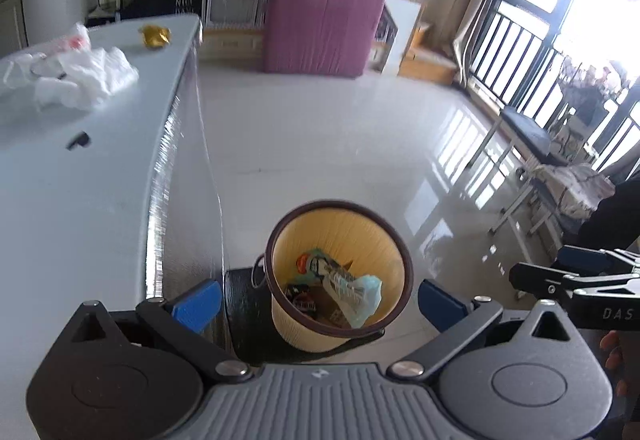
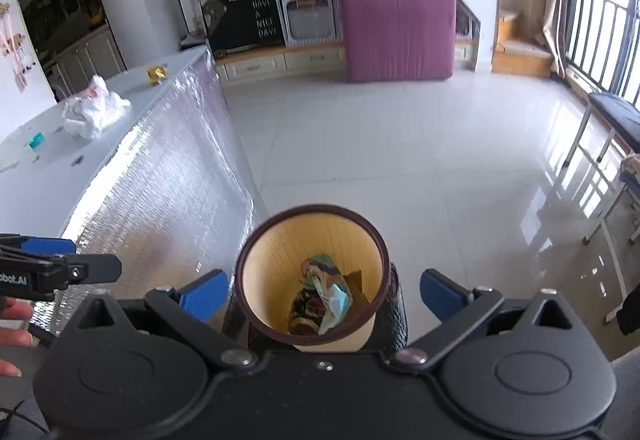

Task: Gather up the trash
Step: 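Move both open tools from the wastebasket back over the table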

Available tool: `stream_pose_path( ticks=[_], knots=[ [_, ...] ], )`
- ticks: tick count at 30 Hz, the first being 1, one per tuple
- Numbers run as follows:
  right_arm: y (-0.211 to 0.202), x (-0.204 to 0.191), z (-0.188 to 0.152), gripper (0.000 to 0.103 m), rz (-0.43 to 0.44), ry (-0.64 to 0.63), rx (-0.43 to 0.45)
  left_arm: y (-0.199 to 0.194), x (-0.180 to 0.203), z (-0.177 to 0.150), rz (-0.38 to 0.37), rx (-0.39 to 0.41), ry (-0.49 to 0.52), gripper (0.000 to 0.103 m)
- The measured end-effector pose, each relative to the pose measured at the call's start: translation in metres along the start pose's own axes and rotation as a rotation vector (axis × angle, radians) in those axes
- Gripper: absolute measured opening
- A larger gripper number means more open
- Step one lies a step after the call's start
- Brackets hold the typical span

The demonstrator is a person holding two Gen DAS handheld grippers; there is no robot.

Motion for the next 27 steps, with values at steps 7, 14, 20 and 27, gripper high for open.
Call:
stream_pose_path(
  ticks=[7,14,20,27],
  knots=[
    [-0.028,-0.033,0.004,0.103,0.045,-0.022,0.09,-0.046,-0.027,0.0,0.042,0.108,-0.031,0.103],
    [-0.045,-0.074,0.009,0.103,0.124,-0.043,0.177,-0.093,-0.061,-0.001,0.119,0.237,-0.071,0.103],
    [-0.043,-0.117,0.012,0.103,0.191,-0.066,0.231,-0.123,-0.103,-0.009,0.235,0.311,-0.075,0.103],
    [-0.025,-0.171,0.018,0.103,0.258,-0.118,0.304,-0.144,-0.166,-0.016,0.324,0.354,-0.104,0.103]
  ],
)
Point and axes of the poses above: each gripper's, at about its wrist camera, not at the fingertips, and y roughly the way its jaws point, x to its right, z to its top, the point moved 8 cm from there along y, roughly the way its jaws point, and after that the axes turned 13 degrees about y, right-handed, at the moved point
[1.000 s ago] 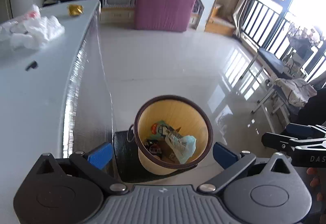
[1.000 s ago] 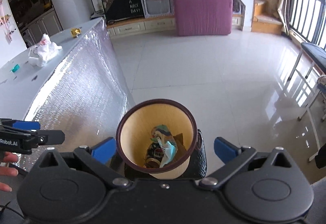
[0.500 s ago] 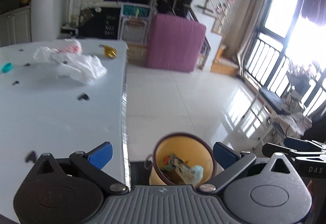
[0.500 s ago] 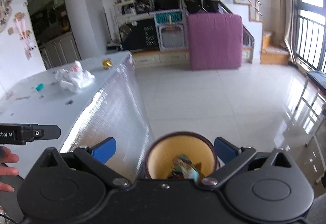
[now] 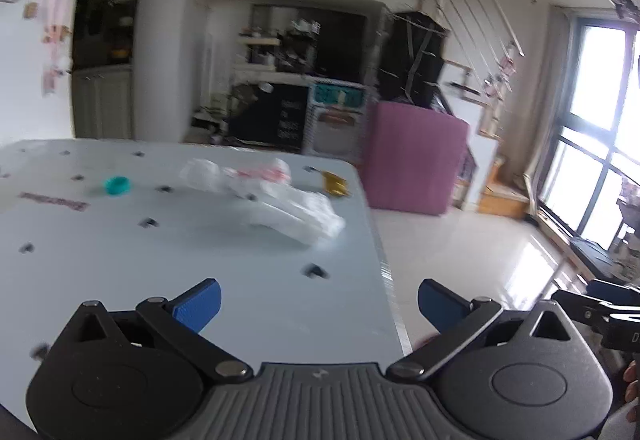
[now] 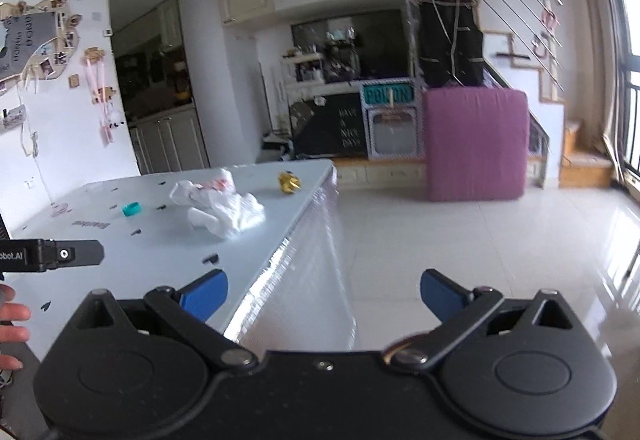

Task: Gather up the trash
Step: 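Move both open tools from the wastebasket back over the table, then close the right tool on the white tissue while the left tool grasps the white plastic bag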

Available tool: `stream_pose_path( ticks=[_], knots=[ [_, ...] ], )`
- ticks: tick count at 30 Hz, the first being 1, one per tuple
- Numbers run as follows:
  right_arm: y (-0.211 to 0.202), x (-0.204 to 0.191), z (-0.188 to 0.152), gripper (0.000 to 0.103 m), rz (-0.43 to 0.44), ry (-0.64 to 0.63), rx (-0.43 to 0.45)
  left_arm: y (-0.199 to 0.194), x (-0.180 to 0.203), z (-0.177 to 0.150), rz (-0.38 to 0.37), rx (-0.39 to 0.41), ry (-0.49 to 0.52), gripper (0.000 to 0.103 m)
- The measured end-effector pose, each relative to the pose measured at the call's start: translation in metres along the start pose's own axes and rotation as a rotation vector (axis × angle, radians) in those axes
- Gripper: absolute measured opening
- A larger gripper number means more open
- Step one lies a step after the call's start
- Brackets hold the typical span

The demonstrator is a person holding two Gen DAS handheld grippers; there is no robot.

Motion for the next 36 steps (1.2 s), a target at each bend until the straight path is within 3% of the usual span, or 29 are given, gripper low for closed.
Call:
stream_pose_path(
  ticks=[4,11,14,19,26,34,36],
  knots=[
    [0.023,-0.029,-0.001,0.103,0.041,-0.049,0.017,0.002,-0.037,0.006,0.057,0.042,-0.004,0.103],
    [0.082,-0.077,0.0,0.103,0.094,-0.12,0.039,0.032,-0.086,0.022,0.087,0.026,0.009,0.103],
    [0.111,-0.093,-0.003,0.103,0.105,-0.154,0.01,0.051,-0.099,0.029,0.086,0.024,0.013,0.103],
    [0.161,-0.114,-0.001,0.103,0.11,-0.242,-0.001,0.091,-0.115,0.041,0.089,0.031,0.025,0.103],
    [0.224,-0.132,-0.004,0.103,0.137,-0.354,-0.057,0.159,-0.134,0.047,0.077,-0.022,-0.06,0.103],
    [0.275,-0.146,-0.023,0.103,0.212,-0.503,-0.148,0.226,-0.127,0.061,0.025,-0.016,0.022,0.103],
    [0.284,-0.147,-0.022,0.103,0.225,-0.496,-0.153,0.241,-0.132,0.064,0.023,-0.018,0.003,0.103]
  ],
)
Point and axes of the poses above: each gripper's, at about its wrist camera, not at the fingertips, and y roughly the way its jaws point, x to its right, z to its top, the point moved 8 cm from there along y, roughly the way its jaws point, and after that the axes turned 13 degrees about y, right-handed, at the moved point
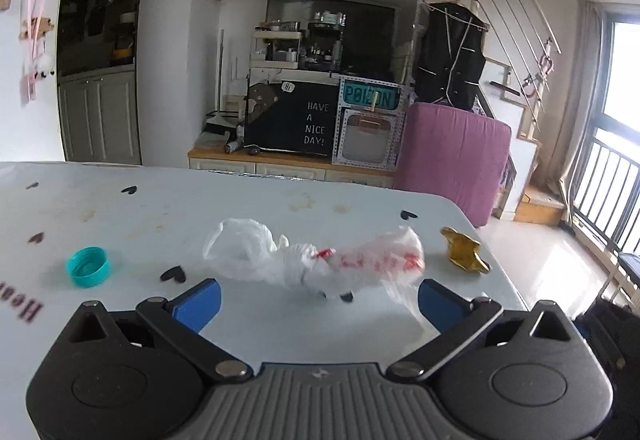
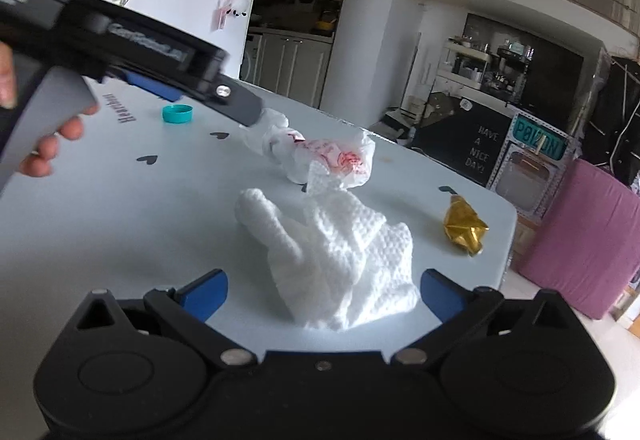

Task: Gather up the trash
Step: 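Close the right tool on the white tissue while the left tool grasps the white plastic bag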

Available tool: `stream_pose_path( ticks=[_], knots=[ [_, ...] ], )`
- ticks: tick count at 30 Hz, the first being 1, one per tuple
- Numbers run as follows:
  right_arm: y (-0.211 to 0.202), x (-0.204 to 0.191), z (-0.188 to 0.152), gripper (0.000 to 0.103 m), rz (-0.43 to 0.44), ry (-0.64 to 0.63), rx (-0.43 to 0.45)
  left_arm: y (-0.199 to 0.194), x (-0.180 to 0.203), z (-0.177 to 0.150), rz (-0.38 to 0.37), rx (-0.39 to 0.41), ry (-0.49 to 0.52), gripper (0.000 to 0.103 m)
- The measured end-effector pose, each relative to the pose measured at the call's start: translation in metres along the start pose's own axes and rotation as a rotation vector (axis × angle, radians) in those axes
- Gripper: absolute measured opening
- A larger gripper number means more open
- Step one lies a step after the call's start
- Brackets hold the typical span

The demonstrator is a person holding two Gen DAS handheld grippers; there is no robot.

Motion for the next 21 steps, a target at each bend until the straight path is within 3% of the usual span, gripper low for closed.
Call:
stream_pose_path(
  ticks=[3,6,11,21],
  knots=[
    [0.009,0.001,0.003,0.102,0.034,0.045,-0.007,0.018,-0.013,0.002,-0.01,-0.015,-0.118,0.103],
    [0.019,-0.001,0.005,0.095,0.05,0.047,-0.018,0.035,-0.025,0.003,-0.022,-0.052,-0.282,0.103],
    [0.028,0.001,0.004,0.069,0.086,0.072,-0.058,0.059,-0.022,0.01,-0.047,-0.103,-0.464,0.103],
    [0.022,0.003,-0.001,0.037,0.129,0.1,-0.033,0.101,-0.003,0.001,-0.002,-0.258,-0.785,0.103]
  ],
)
Point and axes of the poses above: each gripper's, at about its wrist camera, not at the fingertips, and y roughly the way its jaws point, x to its right, z to its top, the point moved 8 cm from there along y, roughly the way its jaws point, and after that the axes turned 13 degrees about y, right-handed, at the moved point
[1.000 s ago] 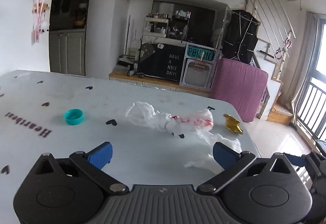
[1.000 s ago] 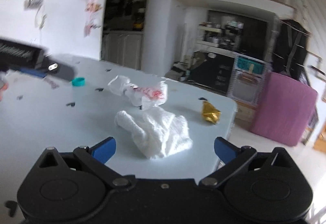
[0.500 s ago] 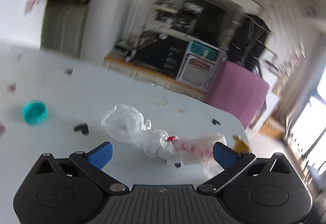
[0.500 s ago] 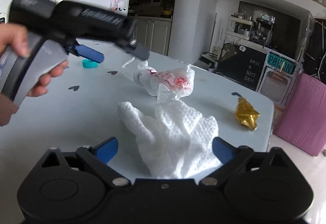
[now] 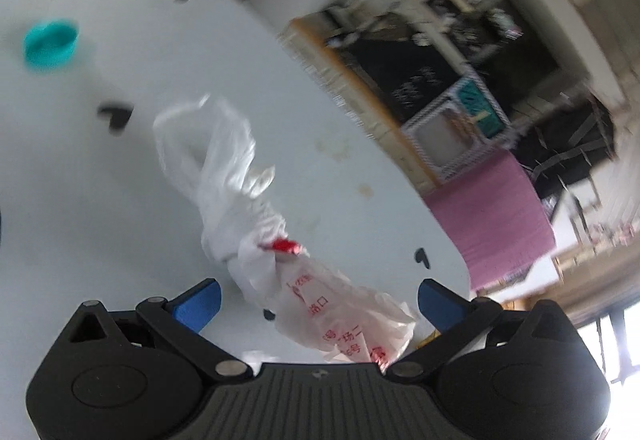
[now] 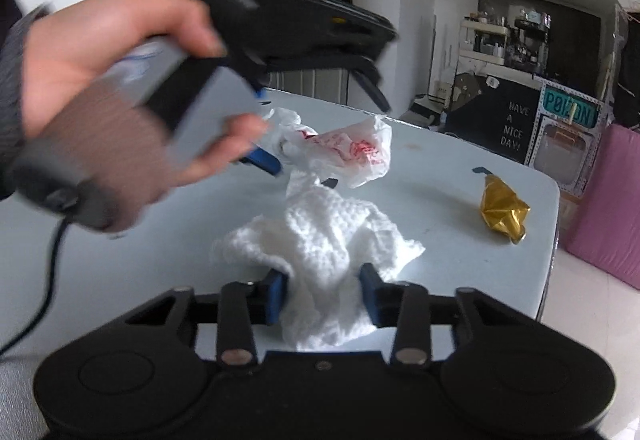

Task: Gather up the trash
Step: 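Close the right tool on the white tissue while the left tool grasps the white plastic bag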

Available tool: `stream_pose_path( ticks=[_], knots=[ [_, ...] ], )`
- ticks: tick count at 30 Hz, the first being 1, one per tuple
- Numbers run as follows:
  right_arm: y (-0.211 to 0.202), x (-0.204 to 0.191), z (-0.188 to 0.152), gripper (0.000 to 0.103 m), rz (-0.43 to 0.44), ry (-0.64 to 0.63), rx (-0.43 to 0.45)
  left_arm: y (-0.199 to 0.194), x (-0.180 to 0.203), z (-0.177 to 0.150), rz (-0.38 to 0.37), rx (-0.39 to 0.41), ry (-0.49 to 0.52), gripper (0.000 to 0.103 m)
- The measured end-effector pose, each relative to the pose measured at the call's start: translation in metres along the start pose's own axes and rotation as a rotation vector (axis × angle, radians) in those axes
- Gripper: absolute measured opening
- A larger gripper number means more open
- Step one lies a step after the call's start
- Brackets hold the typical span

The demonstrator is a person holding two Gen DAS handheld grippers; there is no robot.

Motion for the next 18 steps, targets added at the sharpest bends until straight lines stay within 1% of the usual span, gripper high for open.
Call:
stream_pose_path(
  ticks=[1,2,3,4,5,6,7,8,9,11,12,14,18],
  knots=[
    [0.0,-0.001,-0.001,0.035,0.001,-0.007,0.002,0.002,-0.001,0.0,0.018,-0.001,-0.026,0.103],
    [-0.001,-0.002,-0.001,0.032,0.002,-0.014,0.004,0.001,-0.001,0.002,0.039,0.007,-0.027,0.103],
    [-0.001,-0.003,-0.001,0.03,0.004,-0.022,0.006,0.001,-0.001,0.003,0.073,-0.001,-0.026,0.103],
    [-0.002,-0.004,-0.001,0.025,0.005,-0.029,0.009,0.001,-0.001,0.002,0.087,-0.008,-0.018,0.103],
    [-0.003,-0.006,-0.002,0.021,0.003,-0.038,0.013,0.0,0.001,0.001,0.092,-0.012,0.004,0.099],
    [-0.003,-0.006,-0.003,0.019,-0.002,-0.045,0.016,-0.001,0.002,0.0,0.109,-0.02,0.043,0.096],
    [-0.004,-0.008,-0.004,0.017,-0.009,-0.053,0.019,-0.004,0.002,-0.001,0.126,-0.024,0.081,0.085],
    [-0.005,-0.009,-0.004,0.015,-0.015,-0.058,0.02,-0.007,0.002,-0.002,0.144,-0.03,0.117,0.07],
    [-0.006,-0.01,-0.005,0.015,-0.02,-0.057,0.02,-0.01,0.001,-0.003,0.156,-0.04,0.136,0.062],
    [-0.01,-0.009,-0.006,0.014,-0.024,-0.033,0.015,-0.015,-0.003,-0.005,0.159,-0.064,0.153,0.041],
    [-0.012,-0.009,-0.007,0.014,-0.024,-0.012,0.012,-0.018,-0.004,-0.008,0.151,-0.08,0.169,0.039],
    [-0.018,-0.008,-0.011,0.014,-0.028,0.017,0.007,-0.024,-0.006,-0.012,0.15,-0.088,0.216,0.036],
    [-0.031,-0.013,-0.019,0.014,-0.035,0.062,-0.009,-0.044,-0.014,-0.025,0.142,-0.083,0.301,0.034]
  ],
)
Point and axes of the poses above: each gripper's, at about its wrist camera, not at the fingertips, and y roughly the way its jaws point, x to its right, z to its top, the point moved 8 cm from there along y, roughly the way its jaws point, and after that the axes turned 13 degrees about y, right-handed, at the moved point
